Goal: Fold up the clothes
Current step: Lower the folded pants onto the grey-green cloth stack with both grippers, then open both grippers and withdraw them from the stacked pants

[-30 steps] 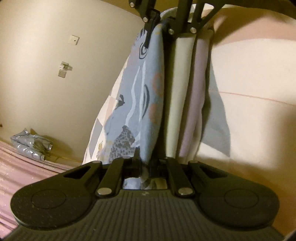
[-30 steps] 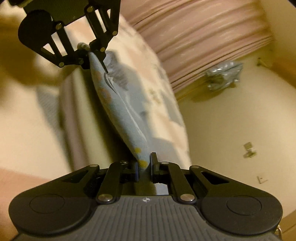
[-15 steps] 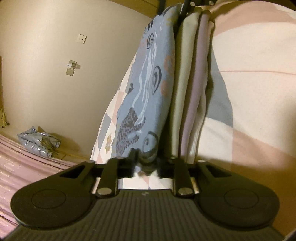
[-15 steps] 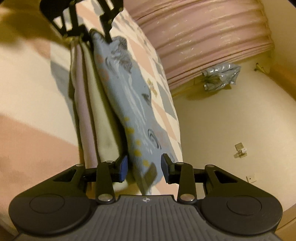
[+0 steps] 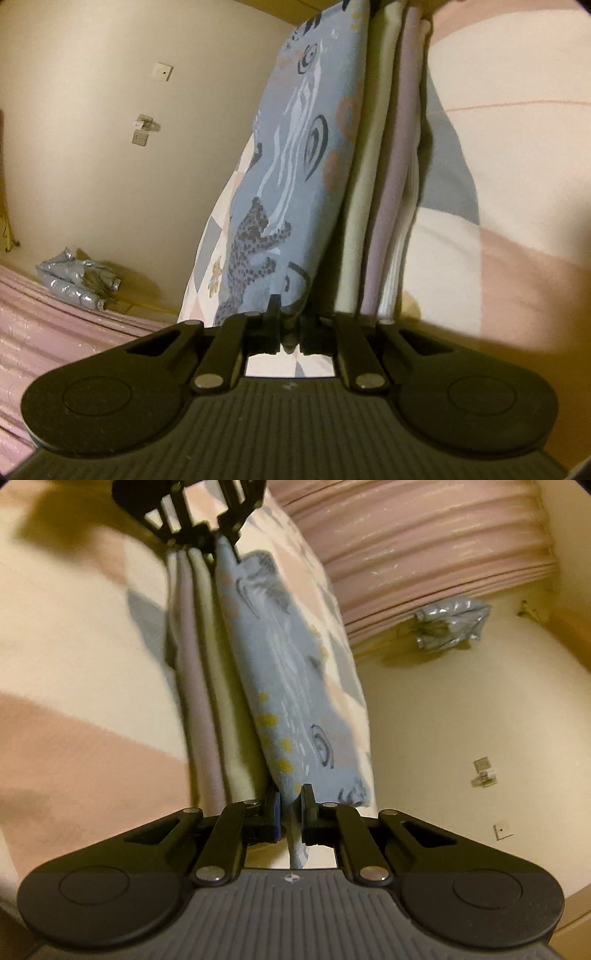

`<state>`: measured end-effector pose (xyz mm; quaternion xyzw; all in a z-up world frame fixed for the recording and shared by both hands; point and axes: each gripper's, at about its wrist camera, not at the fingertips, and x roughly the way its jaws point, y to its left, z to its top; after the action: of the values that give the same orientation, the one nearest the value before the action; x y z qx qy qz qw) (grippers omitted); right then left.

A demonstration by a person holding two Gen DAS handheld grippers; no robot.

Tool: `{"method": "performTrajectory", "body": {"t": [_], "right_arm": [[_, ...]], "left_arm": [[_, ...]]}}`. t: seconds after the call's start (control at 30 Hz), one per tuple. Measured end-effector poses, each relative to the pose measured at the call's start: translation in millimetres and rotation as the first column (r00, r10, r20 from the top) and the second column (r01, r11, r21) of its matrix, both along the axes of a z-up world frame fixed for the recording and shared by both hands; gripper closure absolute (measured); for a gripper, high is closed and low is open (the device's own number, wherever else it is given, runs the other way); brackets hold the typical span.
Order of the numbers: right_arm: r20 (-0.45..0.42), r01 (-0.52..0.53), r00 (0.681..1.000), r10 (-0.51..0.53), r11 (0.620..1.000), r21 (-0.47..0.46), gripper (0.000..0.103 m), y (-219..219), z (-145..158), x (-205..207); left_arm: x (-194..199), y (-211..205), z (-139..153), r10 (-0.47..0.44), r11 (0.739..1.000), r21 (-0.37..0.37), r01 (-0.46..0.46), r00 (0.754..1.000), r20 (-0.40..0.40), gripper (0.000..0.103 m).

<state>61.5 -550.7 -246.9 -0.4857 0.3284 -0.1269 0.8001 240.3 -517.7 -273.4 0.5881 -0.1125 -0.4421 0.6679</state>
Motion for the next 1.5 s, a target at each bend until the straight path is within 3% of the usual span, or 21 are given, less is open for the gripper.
{"method": "performTrajectory", "body": {"t": [0.07, 0.17, 0.23, 0.37, 0.43, 0.53, 0.83, 1.03, 1.1, 1.17, 1.33, 1.5], "right_arm": [[0.01, 0.004, 1.0, -0.004, 1.0, 0.001, 0.093, 2, 1, -1], [0.008, 0.006, 1.0, -0.005, 1.0, -0.03, 0.081, 0, -2, -2], [0.005, 0.009, 1.0, -0.009, 0.999, -0.041, 0.082, -3, -5, -1], [-0.005, 0.028, 1.0, -0.028, 1.0, 0.012, 0.099, -9, -2, 6], [0.026, 0.035, 0.999, -0.035, 0.999, 0.02, 0.1, -7, 7, 5], [0.071, 0.048, 0.996, -0.051, 0.998, 0.033, 0.1, -1, 19, 4], [-0.012, 0.069, 0.998, -0.068, 0.997, 0.031, 0.098, 2, 1, 14], [0.009, 0.066, 0.998, -0.067, 0.994, 0.081, 0.096, 14, 16, 8], [0.054, 0.04, 0.997, -0.048, 0.99, 0.133, 0.093, 26, 25, -1], [0.105, 0.012, 0.994, -0.031, 0.984, 0.179, 0.084, 38, 33, -10], [0.202, 0.02, 0.974, -0.1, 0.93, 0.367, 0.08, 31, 52, 4], [0.182, 0.101, 0.946, -0.269, 0.775, 0.623, 0.08, 5, 54, 12]], "left_arm": [[-3, -1, 0, 0.004, 1.0, -0.01, -0.004, 1.0, -0.001, 0.092], [-11, 7, 0, -0.001, 0.999, -0.036, 0.001, 1.0, 0.001, 0.087], [-18, 14, -3, -0.009, 0.999, -0.037, 0.009, 1.0, -0.003, 0.088], [-26, 19, -5, 0.001, 0.999, -0.044, -0.001, 1.0, 0.0, 0.095], [-26, 20, -1, 0.014, 0.998, -0.065, -0.015, 1.0, -0.014, 0.095], [-30, 23, -8, 0.009, 0.999, -0.03, -0.01, 1.0, -0.014, 0.096], [-41, 40, -11, 0.037, 0.999, -0.016, -0.038, 0.999, -0.039, 0.093], [-49, 68, 9, 0.047, 0.993, -0.101, -0.06, 0.991, -0.129, 0.092], [-49, 71, 24, 0.042, 0.985, -0.159, -0.071, 0.982, -0.183, 0.092], [-48, 69, 37, 0.039, 0.975, -0.203, -0.086, 0.974, -0.225, 0.092], [-35, 37, 58, 0.053, 0.958, -0.244, -0.147, 0.934, -0.353, 0.091], [-35, 25, 45, 0.093, 0.962, -0.191, -0.195, 0.893, -0.44, 0.092]]}}
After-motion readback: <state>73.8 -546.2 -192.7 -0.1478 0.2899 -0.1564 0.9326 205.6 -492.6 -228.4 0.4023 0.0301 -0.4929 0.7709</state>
